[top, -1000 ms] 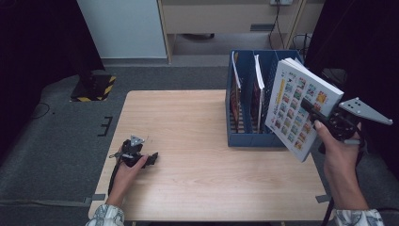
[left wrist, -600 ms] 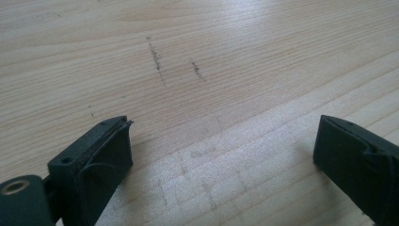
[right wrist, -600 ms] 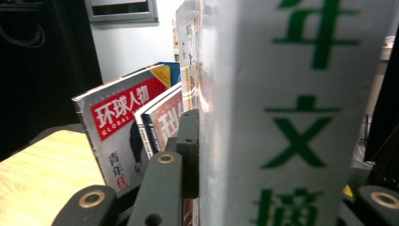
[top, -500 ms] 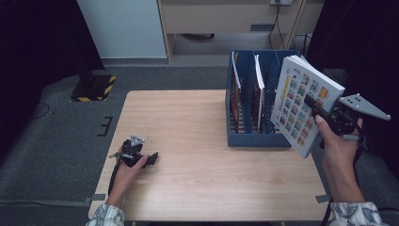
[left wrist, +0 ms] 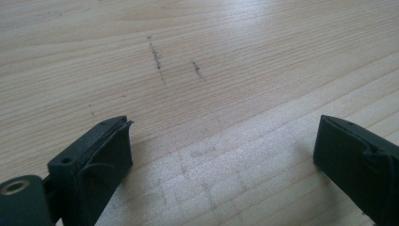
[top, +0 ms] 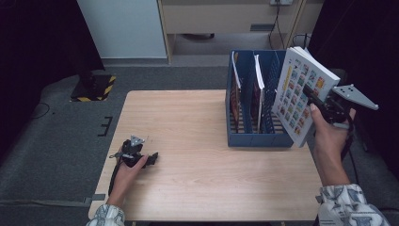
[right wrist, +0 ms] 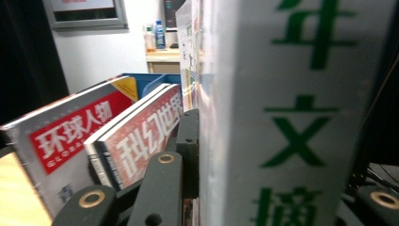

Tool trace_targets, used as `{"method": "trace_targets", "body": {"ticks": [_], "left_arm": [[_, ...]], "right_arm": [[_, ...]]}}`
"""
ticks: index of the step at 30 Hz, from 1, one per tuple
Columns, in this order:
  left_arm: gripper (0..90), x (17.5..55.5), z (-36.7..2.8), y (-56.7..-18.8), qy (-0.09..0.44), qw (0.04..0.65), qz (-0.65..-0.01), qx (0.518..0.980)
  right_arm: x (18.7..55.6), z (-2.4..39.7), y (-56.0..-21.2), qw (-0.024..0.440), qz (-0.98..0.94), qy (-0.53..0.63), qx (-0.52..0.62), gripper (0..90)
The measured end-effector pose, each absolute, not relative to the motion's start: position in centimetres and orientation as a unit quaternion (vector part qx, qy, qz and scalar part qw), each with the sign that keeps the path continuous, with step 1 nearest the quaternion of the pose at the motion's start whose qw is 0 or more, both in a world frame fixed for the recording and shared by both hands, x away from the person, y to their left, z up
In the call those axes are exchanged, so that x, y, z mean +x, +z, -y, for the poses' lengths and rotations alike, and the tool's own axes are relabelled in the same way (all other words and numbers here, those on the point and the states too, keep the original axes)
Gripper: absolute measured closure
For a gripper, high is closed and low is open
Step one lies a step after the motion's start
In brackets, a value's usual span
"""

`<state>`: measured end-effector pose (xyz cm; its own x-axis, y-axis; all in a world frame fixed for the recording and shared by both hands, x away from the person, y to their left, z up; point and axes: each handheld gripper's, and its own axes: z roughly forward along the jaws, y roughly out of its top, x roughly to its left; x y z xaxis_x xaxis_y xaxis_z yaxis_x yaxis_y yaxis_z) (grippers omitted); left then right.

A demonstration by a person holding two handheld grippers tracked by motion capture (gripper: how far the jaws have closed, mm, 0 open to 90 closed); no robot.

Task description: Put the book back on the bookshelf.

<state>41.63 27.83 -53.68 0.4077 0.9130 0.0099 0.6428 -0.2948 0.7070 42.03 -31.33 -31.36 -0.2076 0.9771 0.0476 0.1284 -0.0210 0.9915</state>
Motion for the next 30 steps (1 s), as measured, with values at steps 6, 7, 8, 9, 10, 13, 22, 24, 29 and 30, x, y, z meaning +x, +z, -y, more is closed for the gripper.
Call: {"method": "trace_targets", "body": {"ticks": [6,7,8,9,10,13,22,24,29,30], "left_arm": [[3.8,41.6,-27.8,-53.7,0.212,0.319,-0.501,0.776],[3.7,41.6,-27.8,-53.7,0.212,0.318,-0.501,0.776],[3.7,41.7,-27.8,-53.7,0.212,0.318,-0.501,0.776],[3.6,41.7,-27.8,-53.7,0.212,0.318,-0.501,0.776],[3.6,41.7,-27.8,-53.7,0.212,0.318,-0.502,0.776],[3.6,41.7,-27.8,-53.7,0.212,0.318,-0.502,0.776],[3.6,41.7,-27.8,-53.7,0.212,0.318,-0.502,0.776],[3.6,41.7,-27.8,-53.7,0.212,0.318,-0.502,0.776],[3.5,41.7,-27.8,-53.7,0.212,0.318,-0.502,0.776],[3.5,41.7,-27.8,-53.7,0.212,0.318,-0.502,0.776]], "right_arm": [[43.6,31.3,-32.0,0.403,-0.564,0.522,0.497,73.6],[43.8,31.3,-32.1,0.402,-0.561,0.523,0.5,73.6],[44.0,31.4,-32.2,0.401,-0.559,0.524,0.502,73.6],[44.2,31.4,-32.2,0.399,-0.558,0.525,0.504,73.6],[44.4,31.4,-32.3,0.398,-0.558,0.524,0.506,73.6],[44.7,31.3,-32.5,0.398,-0.558,0.523,0.506,73.6],[45.5,31.4,-33.1,0.396,-0.557,0.517,0.514,73.6],[45.7,31.4,-33.2,0.396,-0.556,0.516,0.516,73.6],[46.1,31.4,-33.2,0.394,-0.556,0.517,0.518,73.6],[46.2,31.4,-33.2,0.395,-0.555,0.516,0.519,73.6]]}}
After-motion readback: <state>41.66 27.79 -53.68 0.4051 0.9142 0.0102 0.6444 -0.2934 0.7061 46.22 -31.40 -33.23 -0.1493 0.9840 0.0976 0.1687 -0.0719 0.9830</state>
